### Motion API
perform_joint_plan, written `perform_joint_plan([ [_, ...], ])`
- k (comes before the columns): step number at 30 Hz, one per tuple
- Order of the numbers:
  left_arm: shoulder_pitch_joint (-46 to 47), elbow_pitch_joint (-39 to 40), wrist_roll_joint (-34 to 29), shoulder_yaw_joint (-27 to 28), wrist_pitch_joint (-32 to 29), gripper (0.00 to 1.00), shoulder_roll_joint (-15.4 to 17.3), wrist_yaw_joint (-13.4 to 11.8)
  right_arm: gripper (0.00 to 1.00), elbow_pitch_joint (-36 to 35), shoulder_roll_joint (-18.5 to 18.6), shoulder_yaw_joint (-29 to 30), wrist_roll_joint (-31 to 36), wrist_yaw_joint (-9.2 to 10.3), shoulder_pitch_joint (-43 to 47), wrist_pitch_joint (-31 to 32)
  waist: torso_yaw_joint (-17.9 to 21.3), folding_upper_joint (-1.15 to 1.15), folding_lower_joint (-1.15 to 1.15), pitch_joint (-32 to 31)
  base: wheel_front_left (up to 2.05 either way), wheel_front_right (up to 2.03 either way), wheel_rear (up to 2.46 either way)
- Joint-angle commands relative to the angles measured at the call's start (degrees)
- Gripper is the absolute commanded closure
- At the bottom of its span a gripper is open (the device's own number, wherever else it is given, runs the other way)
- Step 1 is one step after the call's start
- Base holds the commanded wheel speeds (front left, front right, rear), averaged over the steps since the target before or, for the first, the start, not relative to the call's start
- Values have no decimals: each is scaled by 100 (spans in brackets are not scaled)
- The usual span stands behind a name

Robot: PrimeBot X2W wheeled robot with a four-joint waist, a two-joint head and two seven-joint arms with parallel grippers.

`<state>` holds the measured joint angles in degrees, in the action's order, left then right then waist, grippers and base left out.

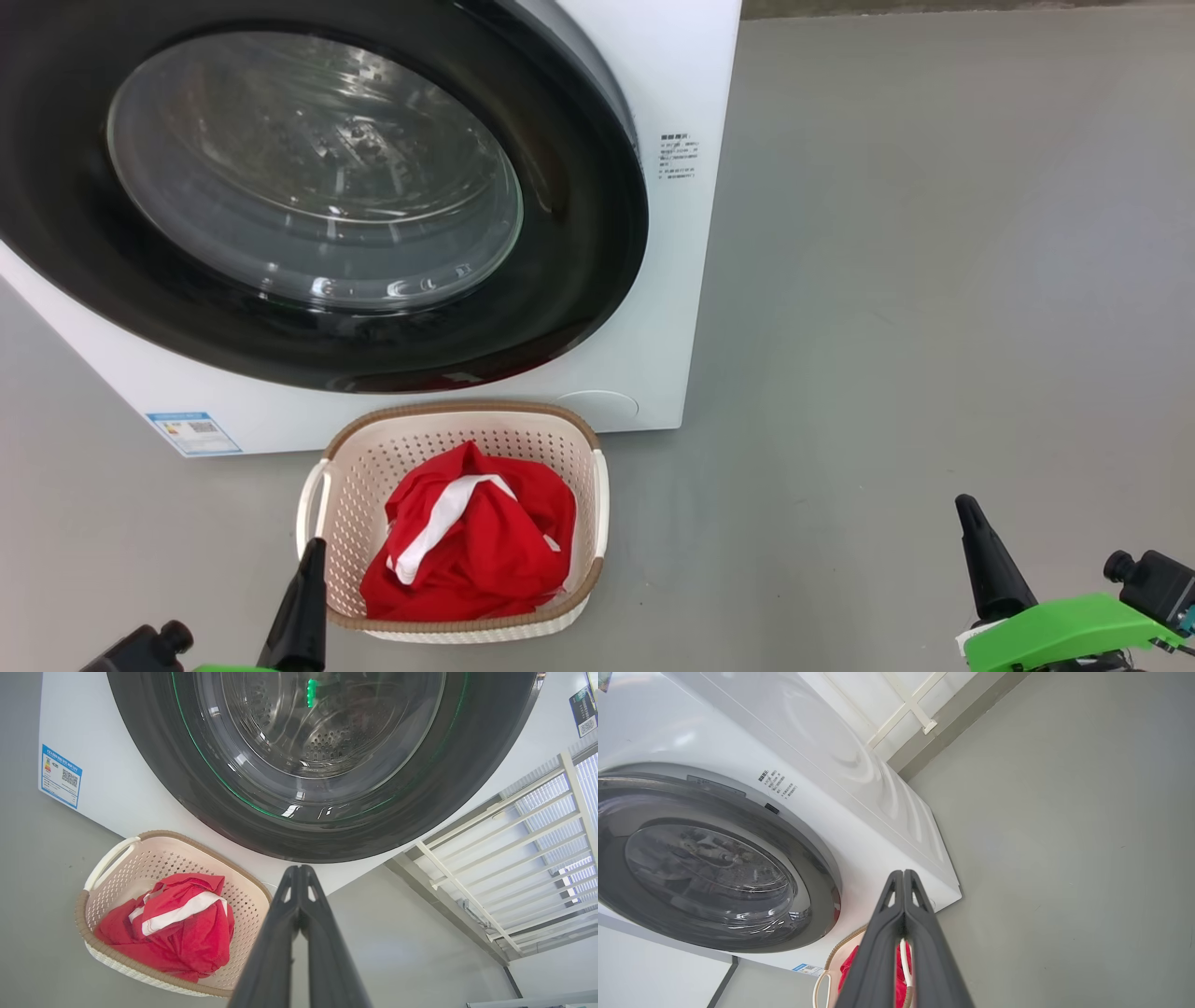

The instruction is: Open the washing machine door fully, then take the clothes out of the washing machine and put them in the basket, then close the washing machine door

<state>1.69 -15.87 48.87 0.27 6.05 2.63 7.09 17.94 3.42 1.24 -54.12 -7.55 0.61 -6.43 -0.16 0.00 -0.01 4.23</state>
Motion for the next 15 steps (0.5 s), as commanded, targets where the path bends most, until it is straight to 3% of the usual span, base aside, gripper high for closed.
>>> perform_joint_plan([
  [1,216,144,161,129,-29,100,95,18,100,-168,90,-9,-145,3,-273,37,0,0,0,-6,0,0,0],
  [15,264,154,1105,202,-269,100,105,23,100,-219,85,72,-979,4,-359,282,4,0,0,-94,0,0,0],
])
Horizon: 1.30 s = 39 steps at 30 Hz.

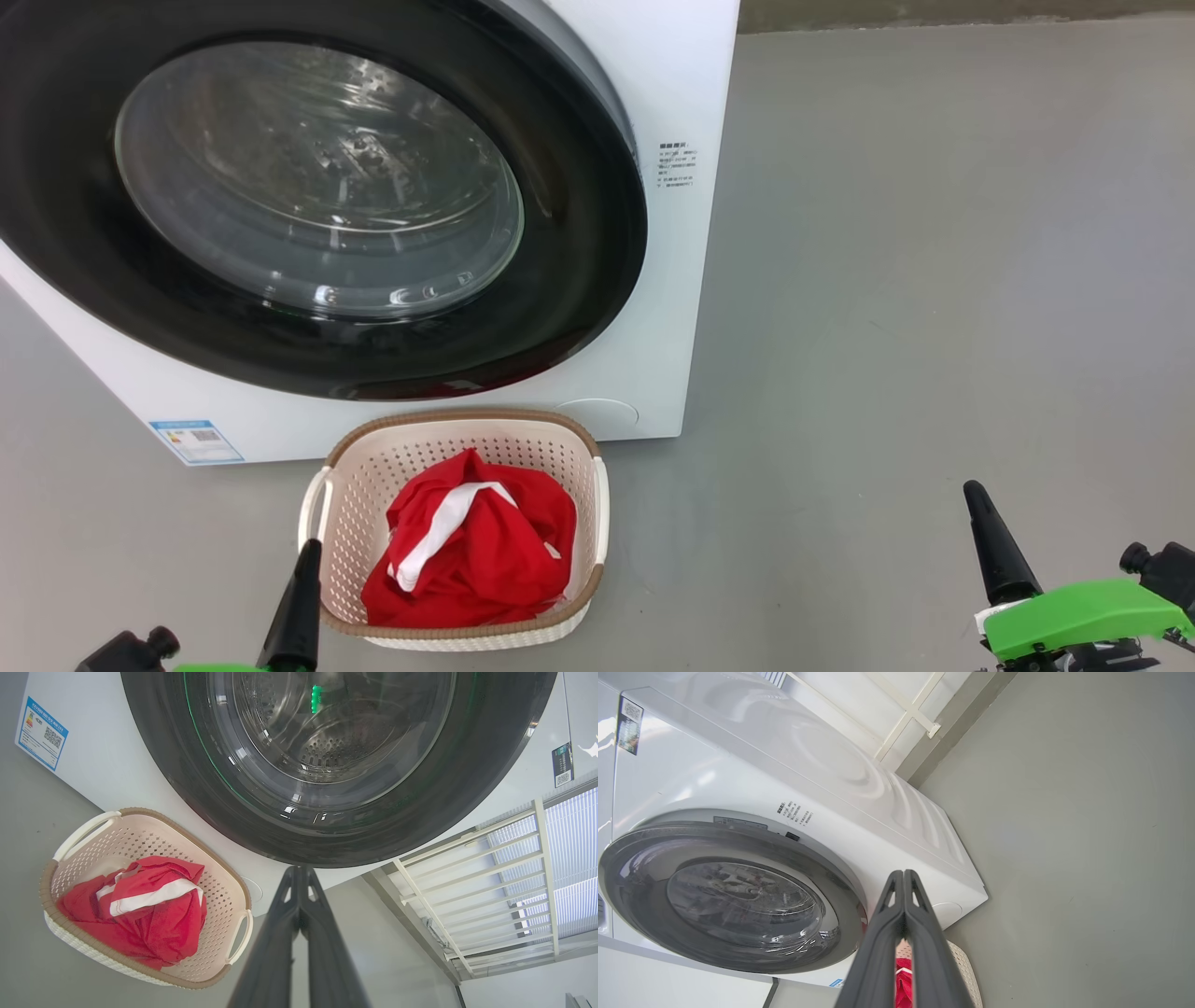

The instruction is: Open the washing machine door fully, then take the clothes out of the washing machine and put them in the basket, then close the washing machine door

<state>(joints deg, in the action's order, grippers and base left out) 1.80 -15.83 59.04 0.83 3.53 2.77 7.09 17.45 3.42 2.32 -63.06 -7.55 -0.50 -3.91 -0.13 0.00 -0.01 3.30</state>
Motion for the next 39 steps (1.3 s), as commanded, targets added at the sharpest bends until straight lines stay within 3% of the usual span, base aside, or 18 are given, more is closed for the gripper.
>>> perform_joint_plan([
  [1,256,150,152,151,-34,100,92,23,100,-174,84,-31,-141,4,-253,46,0,0,1,-7,0,0,0],
  [39,378,173,2467,357,-648,100,100,35,100,-299,53,196,-2181,6,-468,676,9,0,1,-224,0,0,0],
])
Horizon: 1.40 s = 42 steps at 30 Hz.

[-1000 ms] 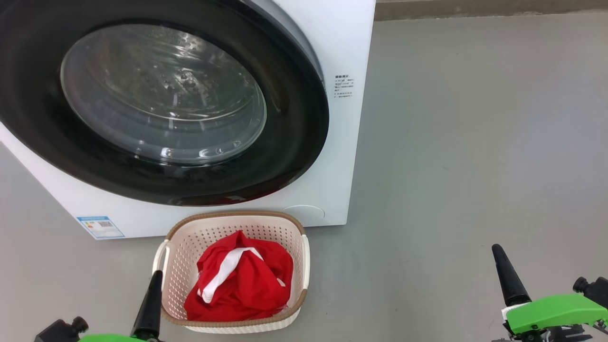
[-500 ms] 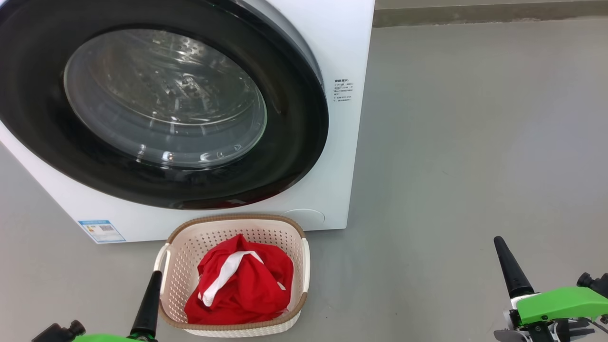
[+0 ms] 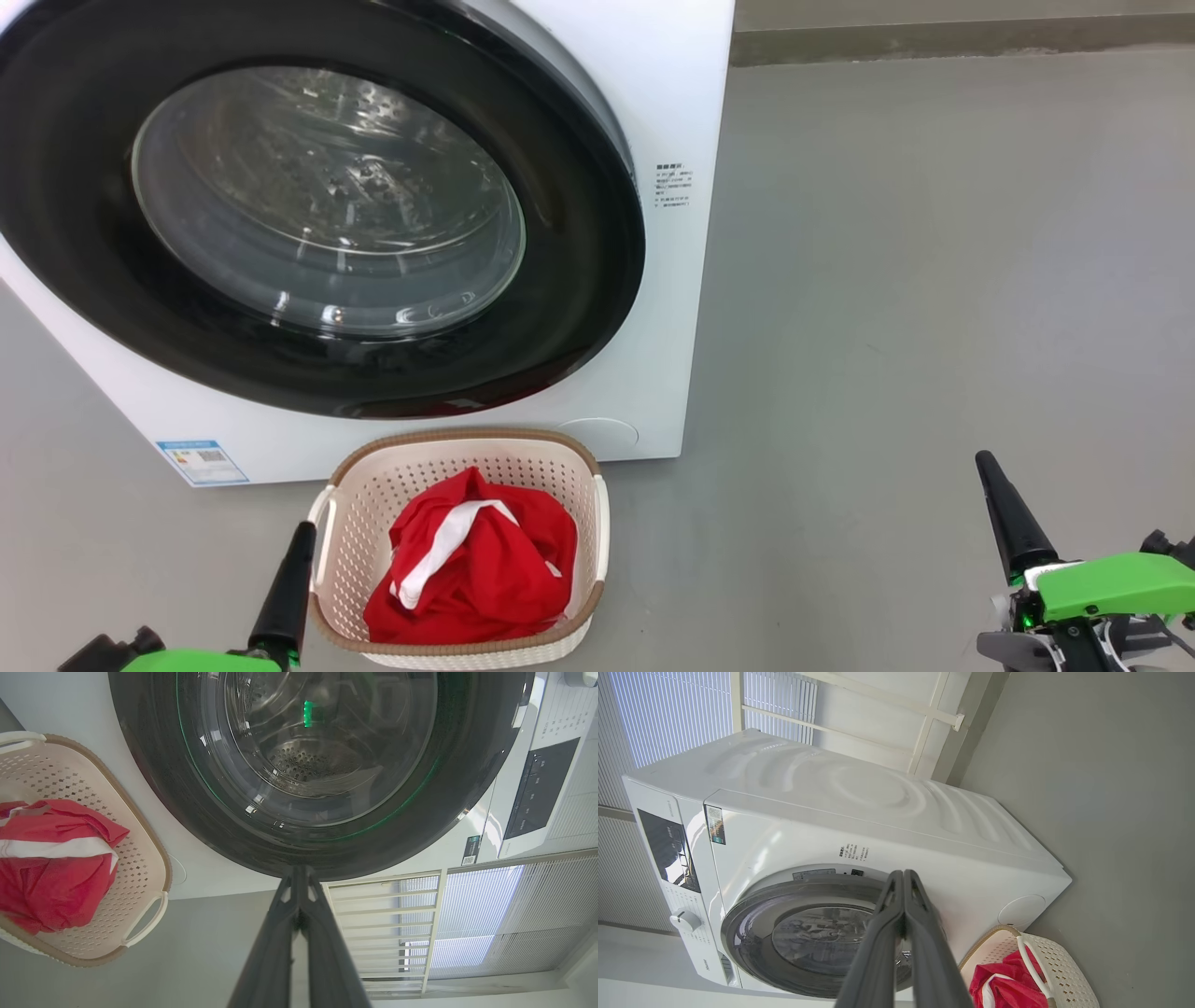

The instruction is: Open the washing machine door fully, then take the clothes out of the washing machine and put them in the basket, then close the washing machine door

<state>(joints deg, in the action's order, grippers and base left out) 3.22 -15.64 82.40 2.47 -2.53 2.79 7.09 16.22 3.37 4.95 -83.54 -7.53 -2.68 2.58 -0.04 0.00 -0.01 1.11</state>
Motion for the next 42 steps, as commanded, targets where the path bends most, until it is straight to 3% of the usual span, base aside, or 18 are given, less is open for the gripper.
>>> perform_joint_plan([
  [1,240,155,193,199,-58,100,99,35,100,-179,58,-60,-188,4,-255,45,0,0,0,-10,0,0,0],
  [15,286,163,1063,283,-295,100,98,39,100,-226,42,31,-954,4,-337,287,4,0,0,-92,0,0,0],
  [42,290,162,1045,322,-329,100,71,40,100,-224,14,72,-934,4,-342,322,4,0,0,-93,0,0,0],
])
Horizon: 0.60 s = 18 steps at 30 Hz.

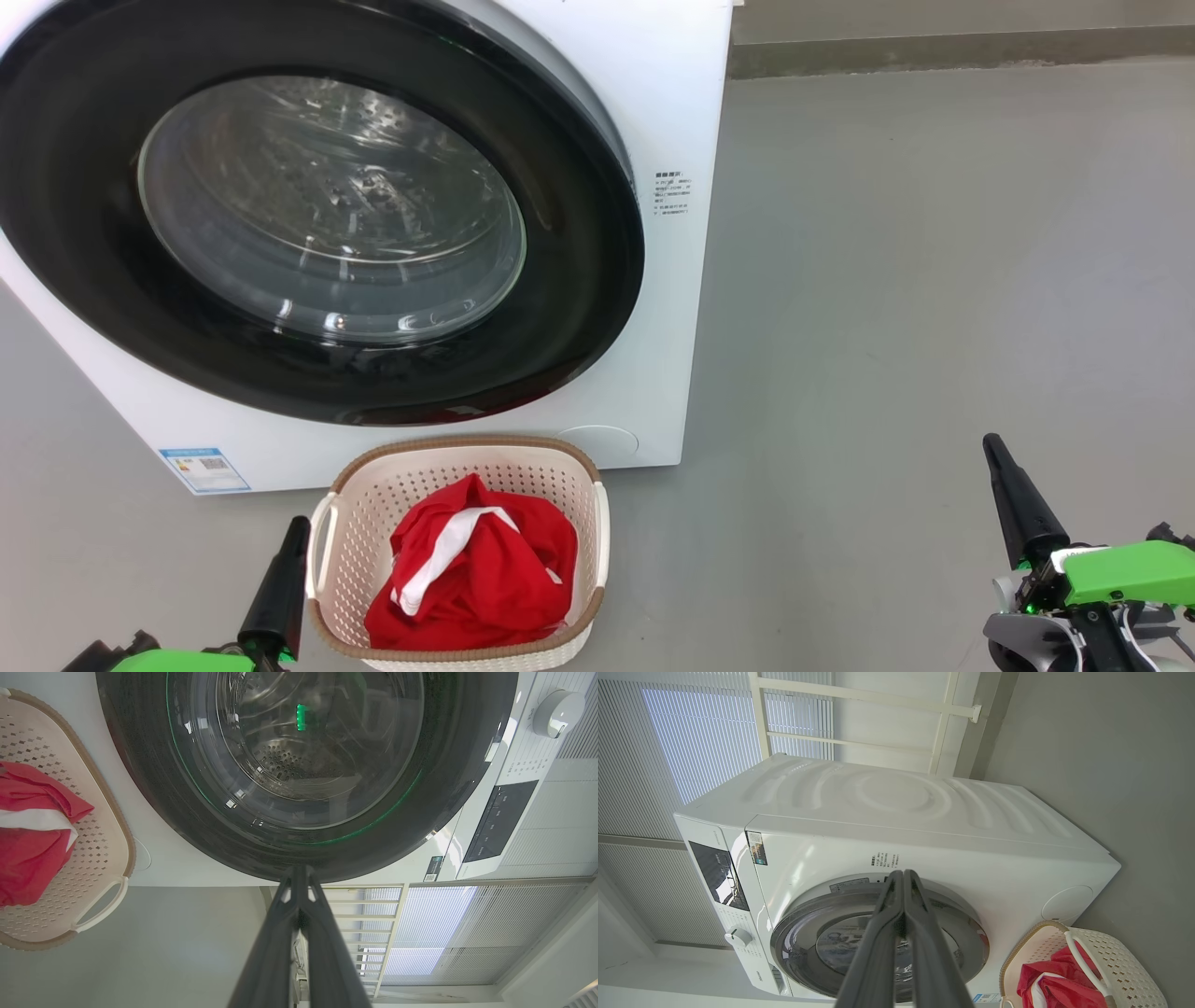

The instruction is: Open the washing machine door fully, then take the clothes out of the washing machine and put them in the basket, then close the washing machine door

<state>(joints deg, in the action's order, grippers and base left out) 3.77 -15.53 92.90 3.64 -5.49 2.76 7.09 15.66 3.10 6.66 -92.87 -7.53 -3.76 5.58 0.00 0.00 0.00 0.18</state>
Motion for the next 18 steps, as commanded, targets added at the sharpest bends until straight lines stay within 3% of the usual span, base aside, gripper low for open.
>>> perform_joint_plan([
  [1,235,151,-5,206,-34,100,72,40,100,-168,40,-98,1,4,-234,23,0,0,0,0,0,0,0],
  [18,236,150,-21,224,-49,100,60,40,100,-167,27,-80,17,4,-236,39,0,0,0,0,0,0,0],
])
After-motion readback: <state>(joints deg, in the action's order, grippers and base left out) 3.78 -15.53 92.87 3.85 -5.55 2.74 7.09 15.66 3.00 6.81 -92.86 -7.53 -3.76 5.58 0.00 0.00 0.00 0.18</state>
